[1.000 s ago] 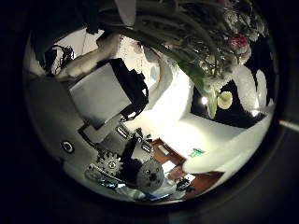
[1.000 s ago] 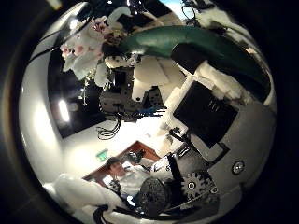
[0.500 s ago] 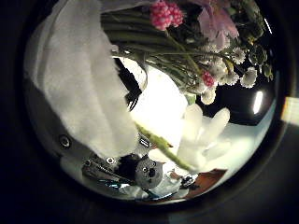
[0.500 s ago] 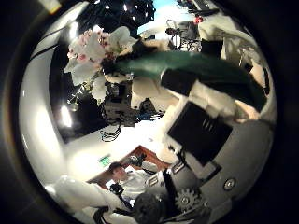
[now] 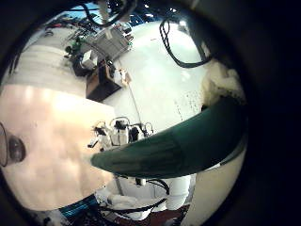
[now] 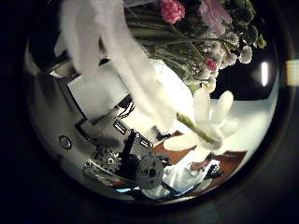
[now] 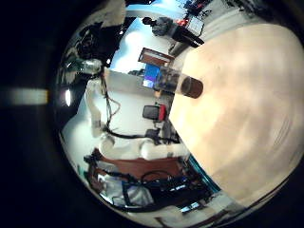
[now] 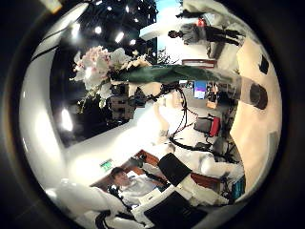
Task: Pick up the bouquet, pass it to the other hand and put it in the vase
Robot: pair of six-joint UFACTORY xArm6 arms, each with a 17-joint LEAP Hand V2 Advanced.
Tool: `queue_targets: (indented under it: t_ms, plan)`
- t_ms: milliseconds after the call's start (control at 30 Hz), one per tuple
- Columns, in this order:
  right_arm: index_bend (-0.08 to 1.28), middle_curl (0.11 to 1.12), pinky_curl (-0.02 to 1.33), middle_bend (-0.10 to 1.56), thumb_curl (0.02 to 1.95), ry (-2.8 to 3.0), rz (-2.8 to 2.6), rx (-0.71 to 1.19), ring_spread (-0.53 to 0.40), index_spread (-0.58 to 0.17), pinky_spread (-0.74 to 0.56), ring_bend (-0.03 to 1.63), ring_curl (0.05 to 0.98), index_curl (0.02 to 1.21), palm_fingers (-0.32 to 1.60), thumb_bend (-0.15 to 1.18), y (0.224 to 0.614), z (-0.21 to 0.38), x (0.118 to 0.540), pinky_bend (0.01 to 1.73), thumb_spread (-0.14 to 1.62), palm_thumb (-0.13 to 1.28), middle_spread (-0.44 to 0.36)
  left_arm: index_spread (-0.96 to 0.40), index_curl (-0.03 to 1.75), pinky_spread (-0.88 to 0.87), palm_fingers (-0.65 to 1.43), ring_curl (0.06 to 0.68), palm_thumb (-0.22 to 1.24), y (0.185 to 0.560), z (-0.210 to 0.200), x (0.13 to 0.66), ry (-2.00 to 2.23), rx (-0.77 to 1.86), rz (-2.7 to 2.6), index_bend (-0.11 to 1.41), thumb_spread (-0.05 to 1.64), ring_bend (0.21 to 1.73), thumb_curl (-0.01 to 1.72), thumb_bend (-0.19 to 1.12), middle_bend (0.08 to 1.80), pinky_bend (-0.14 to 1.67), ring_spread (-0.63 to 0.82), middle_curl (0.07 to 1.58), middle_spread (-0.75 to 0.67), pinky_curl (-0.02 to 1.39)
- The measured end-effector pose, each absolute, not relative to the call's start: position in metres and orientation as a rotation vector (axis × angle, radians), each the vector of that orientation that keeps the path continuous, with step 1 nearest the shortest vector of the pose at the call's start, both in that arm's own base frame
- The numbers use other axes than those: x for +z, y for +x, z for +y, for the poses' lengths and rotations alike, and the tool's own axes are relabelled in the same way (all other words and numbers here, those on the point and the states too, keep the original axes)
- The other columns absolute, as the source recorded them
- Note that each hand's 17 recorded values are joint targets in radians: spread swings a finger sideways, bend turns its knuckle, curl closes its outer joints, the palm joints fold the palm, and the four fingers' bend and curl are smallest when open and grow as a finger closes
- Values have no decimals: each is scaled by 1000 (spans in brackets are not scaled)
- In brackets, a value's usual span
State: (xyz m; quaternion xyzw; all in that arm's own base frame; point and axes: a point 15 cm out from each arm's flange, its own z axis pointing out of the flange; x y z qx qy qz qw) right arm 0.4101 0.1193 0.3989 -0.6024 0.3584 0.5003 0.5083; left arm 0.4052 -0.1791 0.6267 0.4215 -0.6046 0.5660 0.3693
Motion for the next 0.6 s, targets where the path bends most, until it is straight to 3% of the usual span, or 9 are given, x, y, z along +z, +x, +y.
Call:
queue_targets:
  t_ms: [233,600]
  plan:
    - [166,334,501,310,543,-1586,1001,1190,178,-374,329,529,251,426,-124,-34,410,114,378,513,987,703,86,-580,982,-449,1153,540,874,408,-150,647,1156,1504,-1651,954,1152,1453,775,22,1311,1398,-371,787,-391,604]
    - [132,297,395,174,470,-1683,1096,1124,245,-363,387,381,213,302,-76,-28,419,119,394,405,1011,670,136,-591,1024,-456,1156,538,880,407,-103,666,1315,1562,-1786,928,1159,1455,817,1,1322,1377,-369,767,-384,633]
